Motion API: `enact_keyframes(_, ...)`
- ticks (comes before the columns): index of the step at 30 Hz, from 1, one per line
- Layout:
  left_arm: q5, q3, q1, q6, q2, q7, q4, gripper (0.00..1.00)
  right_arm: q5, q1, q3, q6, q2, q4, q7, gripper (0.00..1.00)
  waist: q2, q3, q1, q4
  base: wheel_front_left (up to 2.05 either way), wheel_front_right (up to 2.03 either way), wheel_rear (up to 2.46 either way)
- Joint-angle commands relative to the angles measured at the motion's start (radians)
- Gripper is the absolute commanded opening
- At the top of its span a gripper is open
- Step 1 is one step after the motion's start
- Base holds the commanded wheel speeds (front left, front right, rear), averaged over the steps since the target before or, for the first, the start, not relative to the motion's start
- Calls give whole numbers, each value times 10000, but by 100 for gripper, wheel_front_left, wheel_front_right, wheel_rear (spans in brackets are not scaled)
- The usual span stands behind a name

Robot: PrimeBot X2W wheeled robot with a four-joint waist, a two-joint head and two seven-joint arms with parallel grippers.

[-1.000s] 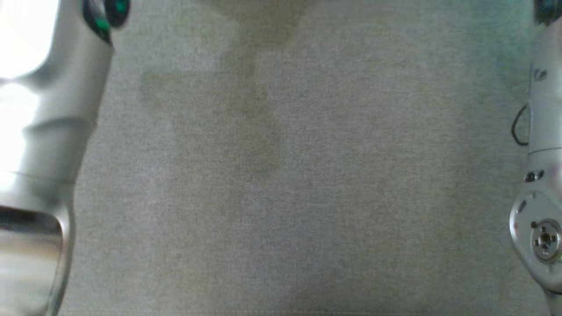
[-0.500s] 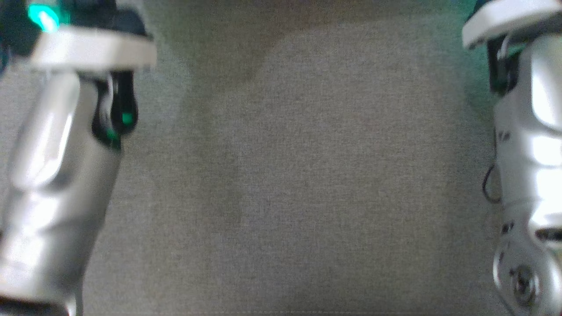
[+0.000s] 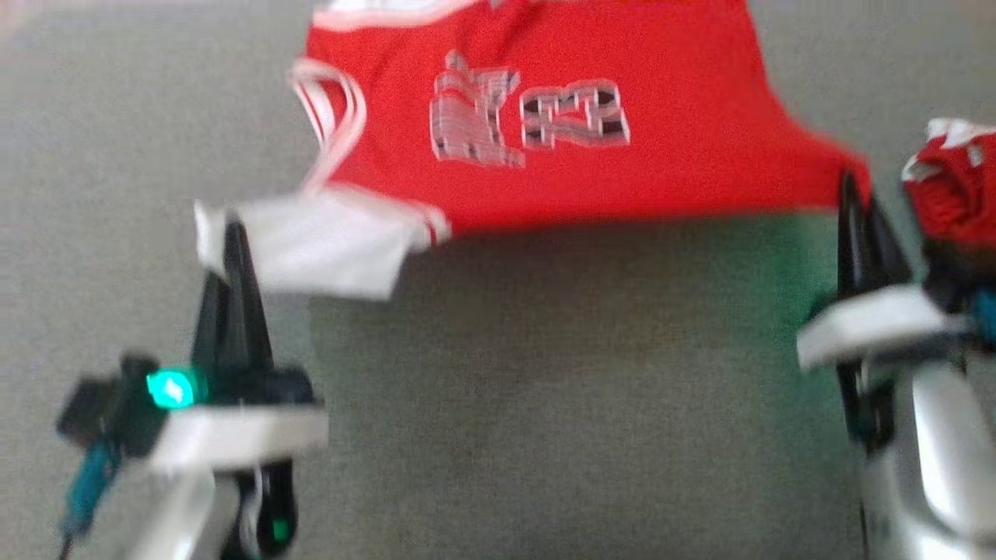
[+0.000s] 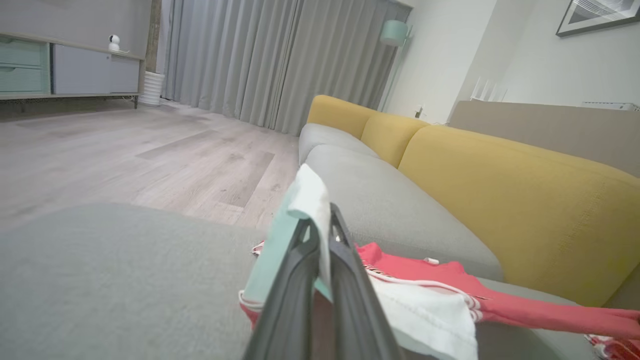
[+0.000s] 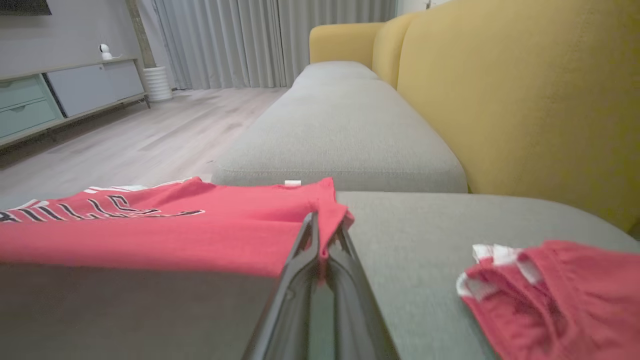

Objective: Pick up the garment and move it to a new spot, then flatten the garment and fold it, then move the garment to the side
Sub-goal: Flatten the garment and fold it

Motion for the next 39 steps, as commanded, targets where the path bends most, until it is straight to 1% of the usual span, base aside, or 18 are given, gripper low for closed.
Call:
enact_keyframes(1,55,402,166,122,347,-76,-526,0,194,435,239,-7,42,-664,210,0,-1,-713,4,-6,0,0,0)
enact_keyframes(5,28,171,1848,518,397,-35,-1369,0,547,2419,407,-7,42,-2280,1224,0,-1,-1147,4,-81,0,0,0)
enact_keyframes(9,29,-51,3014,844,504,109,-1950,0,673,3906,442,-7,43,-3603,2153,0,-1,-1350,4,-81,0,0,0)
enact_keyframes(11,-13,-126,3399,924,513,130,-1976,0,772,4373,464,-7,43,-4035,2513,0,-1,-1407,4,-110,0,0,0)
enact_keyframes(13,-172,-215,3622,863,431,135,-1878,0,821,4691,467,-7,43,-4239,2835,0,-1,-1424,4,-124,0,0,0)
enact_keyframes(16,-260,-378,3619,714,371,186,-1466,0,889,4830,470,-7,43,-4178,3122,0,-1,-1429,4,-124,0,0,0)
enact_keyframes(22,-428,-525,3176,349,196,205,-516,0,1044,4556,562,-7,43,-3412,3368,0,-1,-1363,4,-105,0,0,0)
enact_keyframes(25,-398,-608,2793,191,202,307,-192,0,1103,4303,562,-7,43,-3053,3393,0,-1,-1314,4,-66,0,0,0)
enact_keyframes(30,-161,-856,1683,-140,265,685,332,0,1424,3864,620,-7,43,-2689,3603,0,-1,-1218,4,20,0,0,0)
enact_keyframes(33,-8,-1031,831,-393,283,999,763,0,1610,3453,484,-7,43,-2448,3746,0,-1,-1173,4,26,0,0,0)
enact_keyframes(39,198,-1230,-846,-875,131,1329,1963,0,1989,2445,228,-7,43,-1663,3686,0,-1,-1145,4,-6,0,0,0)
